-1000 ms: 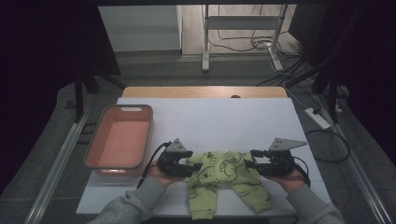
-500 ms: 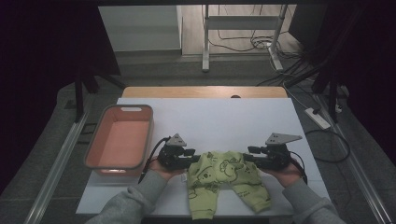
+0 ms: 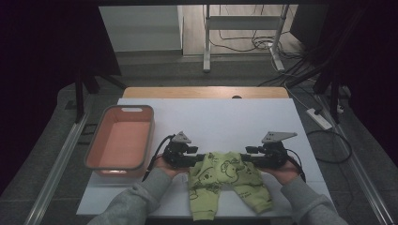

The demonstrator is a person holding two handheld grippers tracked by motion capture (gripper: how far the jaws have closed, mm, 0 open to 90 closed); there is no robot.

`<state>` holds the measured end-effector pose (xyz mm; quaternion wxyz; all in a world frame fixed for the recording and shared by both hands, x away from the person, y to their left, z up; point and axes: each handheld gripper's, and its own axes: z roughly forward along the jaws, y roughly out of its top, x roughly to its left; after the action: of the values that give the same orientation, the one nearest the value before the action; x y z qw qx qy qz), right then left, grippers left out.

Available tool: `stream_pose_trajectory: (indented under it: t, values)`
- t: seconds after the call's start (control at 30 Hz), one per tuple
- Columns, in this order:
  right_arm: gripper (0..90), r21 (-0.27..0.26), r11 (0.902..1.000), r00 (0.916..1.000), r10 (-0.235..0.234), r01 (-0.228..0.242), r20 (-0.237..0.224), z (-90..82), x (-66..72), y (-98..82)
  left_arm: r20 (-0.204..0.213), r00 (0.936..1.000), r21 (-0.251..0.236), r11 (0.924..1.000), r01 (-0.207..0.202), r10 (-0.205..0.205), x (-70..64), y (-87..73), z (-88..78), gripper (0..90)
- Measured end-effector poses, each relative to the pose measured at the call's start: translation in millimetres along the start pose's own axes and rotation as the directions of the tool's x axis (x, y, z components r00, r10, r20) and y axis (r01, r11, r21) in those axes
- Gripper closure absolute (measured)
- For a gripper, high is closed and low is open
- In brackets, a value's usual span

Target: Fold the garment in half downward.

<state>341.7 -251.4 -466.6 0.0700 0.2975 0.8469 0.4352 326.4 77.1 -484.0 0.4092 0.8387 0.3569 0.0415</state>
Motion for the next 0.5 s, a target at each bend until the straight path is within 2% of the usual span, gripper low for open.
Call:
stream_pose_trajectory:
  t: [0.2,0.37,0.43,0.5]
  values:
    - [52.4,0.026,0.9997,0.9998,-0.001,0.001,-0.022,5.2,1.9,3.2,0.032,0.9994,0.004,0.9999,0.016,-0.016,-1.4,3.9,5.3,46.7]
    - [51.3,0.006,0.9999,0.9991,0.011,-0.011,-0.042,-1.3,1.0,8.9,0.041,0.9987,-0.014,0.9994,0.031,-0.030,0.7,4.9,-1.3,45.5]
    - [49.9,0.025,0.9996,0.9985,0.013,-0.012,-0.053,-0.9,1.6,10.5,0.060,0.9977,-0.002,0.9994,0.034,-0.033,0.5,4.9,-1.0,44.2]
    - [49.3,0.044,0.9990,0.9983,0.006,-0.004,-0.057,2.3,3.8,11.0,0.063,0.9978,0.009,0.9998,0.019,-0.019,-2.4,5.0,1.2,43.7]
